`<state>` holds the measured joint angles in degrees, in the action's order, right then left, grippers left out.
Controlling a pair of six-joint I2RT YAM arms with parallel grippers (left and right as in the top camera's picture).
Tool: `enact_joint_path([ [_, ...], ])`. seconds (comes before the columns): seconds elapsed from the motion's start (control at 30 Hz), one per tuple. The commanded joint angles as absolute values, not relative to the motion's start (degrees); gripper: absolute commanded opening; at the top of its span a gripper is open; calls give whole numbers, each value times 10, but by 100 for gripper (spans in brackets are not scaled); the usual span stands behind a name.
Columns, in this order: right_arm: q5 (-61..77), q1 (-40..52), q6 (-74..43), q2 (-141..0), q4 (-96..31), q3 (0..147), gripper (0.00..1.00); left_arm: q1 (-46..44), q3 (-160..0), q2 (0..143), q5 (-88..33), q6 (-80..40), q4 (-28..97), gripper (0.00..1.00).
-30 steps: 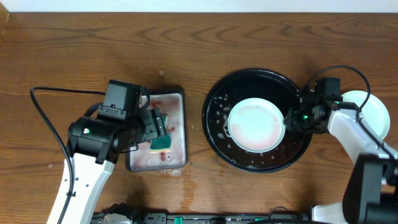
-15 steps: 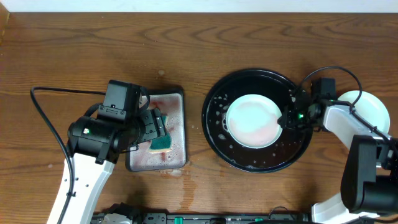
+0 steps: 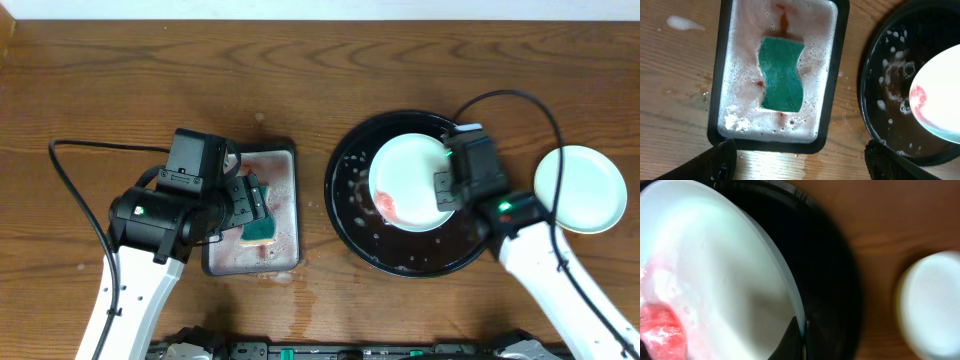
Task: Clean dirty plates on tray and stack at the side
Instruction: 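Tilt the pale blue plate up with the right gripper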
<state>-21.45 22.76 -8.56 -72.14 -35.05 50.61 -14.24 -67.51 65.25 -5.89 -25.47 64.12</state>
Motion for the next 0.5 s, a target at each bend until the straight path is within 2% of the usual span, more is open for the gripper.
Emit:
enact_joint_path([
  [0.0, -491, 318, -98, -695, -349, 510, 1, -140, -678, 652, -60, -257, 642, 82],
  [0.23, -672, 477, -66, -689, -349, 510, 1, -140, -678, 652, -60, -257, 642, 82],
  [0.47, -739, 567, -24, -689, -349, 510, 1, -140, -678, 652, -60, -257, 642, 82],
])
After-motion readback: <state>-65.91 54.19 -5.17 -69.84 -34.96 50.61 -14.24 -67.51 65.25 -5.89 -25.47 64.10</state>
